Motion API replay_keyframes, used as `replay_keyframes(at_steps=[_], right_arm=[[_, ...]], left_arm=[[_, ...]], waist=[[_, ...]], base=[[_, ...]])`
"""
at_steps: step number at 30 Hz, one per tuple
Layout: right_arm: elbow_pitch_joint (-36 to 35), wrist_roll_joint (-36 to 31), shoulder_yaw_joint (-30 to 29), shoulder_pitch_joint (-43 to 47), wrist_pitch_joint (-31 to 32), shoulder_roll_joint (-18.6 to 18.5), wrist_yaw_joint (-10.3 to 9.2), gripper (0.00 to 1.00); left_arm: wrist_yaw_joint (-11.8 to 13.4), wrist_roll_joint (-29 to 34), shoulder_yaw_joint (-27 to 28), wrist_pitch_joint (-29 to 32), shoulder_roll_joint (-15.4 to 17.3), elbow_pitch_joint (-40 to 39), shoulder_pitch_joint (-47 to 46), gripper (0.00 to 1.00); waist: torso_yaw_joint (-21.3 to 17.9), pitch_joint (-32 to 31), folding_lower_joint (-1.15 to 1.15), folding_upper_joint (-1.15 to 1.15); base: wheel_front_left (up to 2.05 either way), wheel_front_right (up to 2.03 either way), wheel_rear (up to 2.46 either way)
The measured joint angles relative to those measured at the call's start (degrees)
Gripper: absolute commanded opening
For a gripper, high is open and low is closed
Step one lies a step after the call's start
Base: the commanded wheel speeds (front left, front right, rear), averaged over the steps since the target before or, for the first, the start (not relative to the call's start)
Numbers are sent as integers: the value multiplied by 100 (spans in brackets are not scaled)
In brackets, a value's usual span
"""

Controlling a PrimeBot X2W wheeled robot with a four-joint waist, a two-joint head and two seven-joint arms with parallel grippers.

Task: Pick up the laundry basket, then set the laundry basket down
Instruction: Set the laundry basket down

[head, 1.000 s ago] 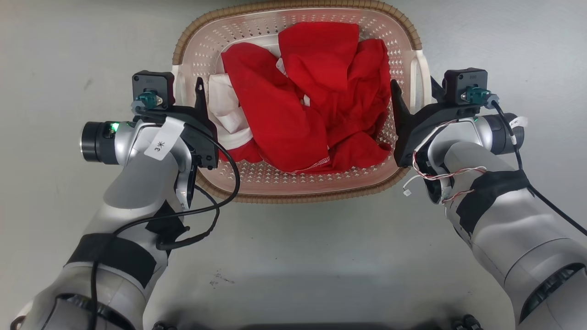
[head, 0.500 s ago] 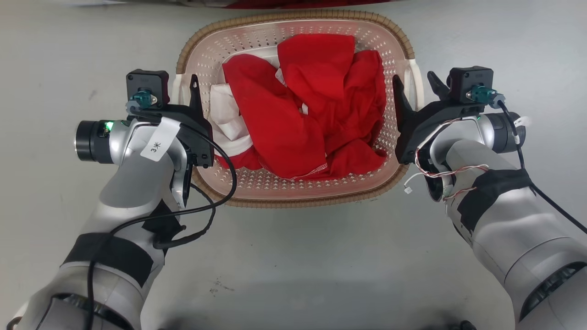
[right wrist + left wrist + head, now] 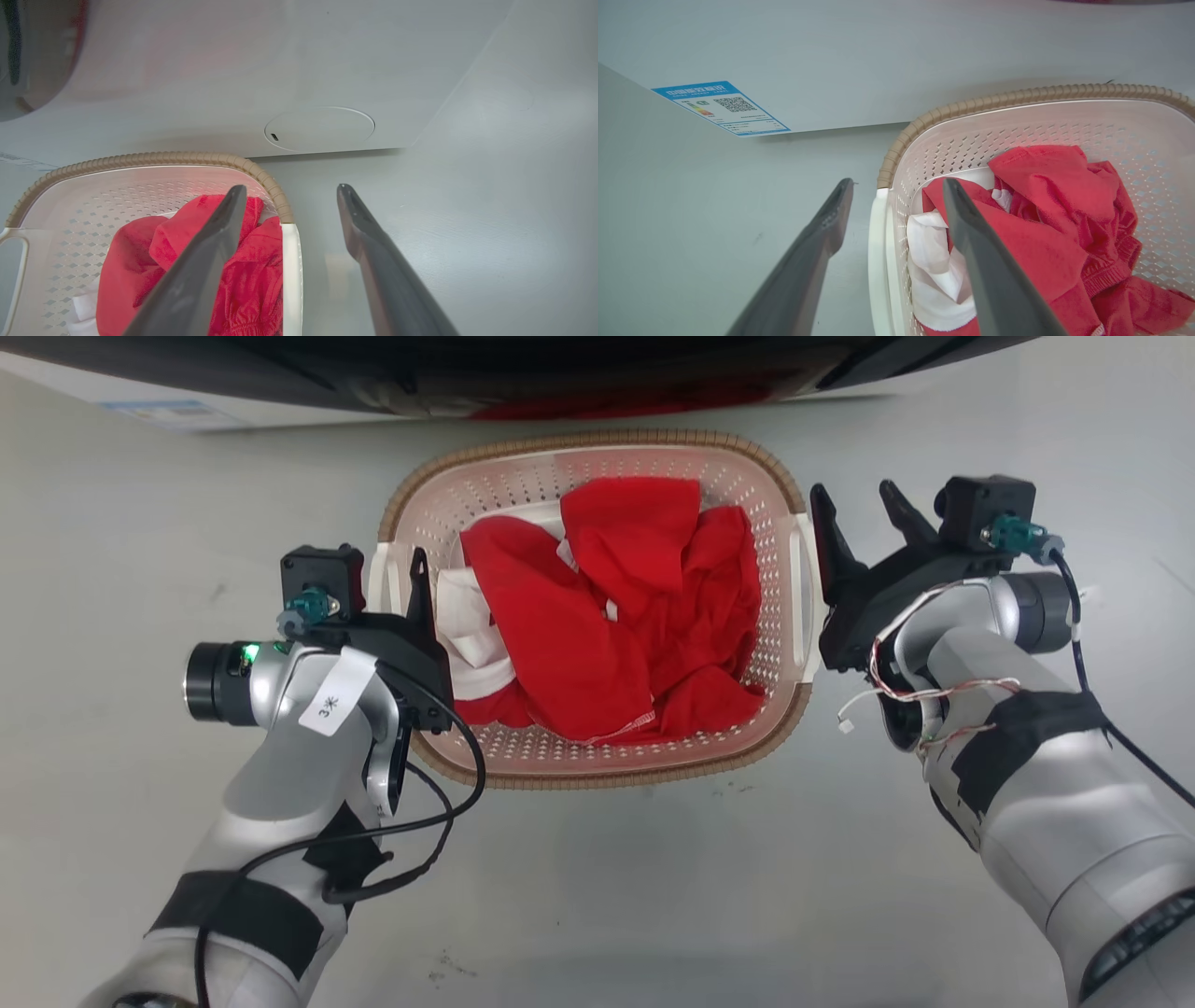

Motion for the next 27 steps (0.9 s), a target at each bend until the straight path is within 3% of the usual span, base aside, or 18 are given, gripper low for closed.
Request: replay_keyframes(at_steps=[12,27], right_arm=[[-853,-296,-527,883,-16,-151,-20,100],[-2396,-861,-1513,2640,-22,-405,-365,100]], left_arm=[[0,390,492,0,152,-872,1021,100],[0,1166,1436,0,181,-2280,2742,100]], waist=[[-28,-899,-1,0],[-70,-2160,-1,0]], base=[[0,0,0],[0,0,0]])
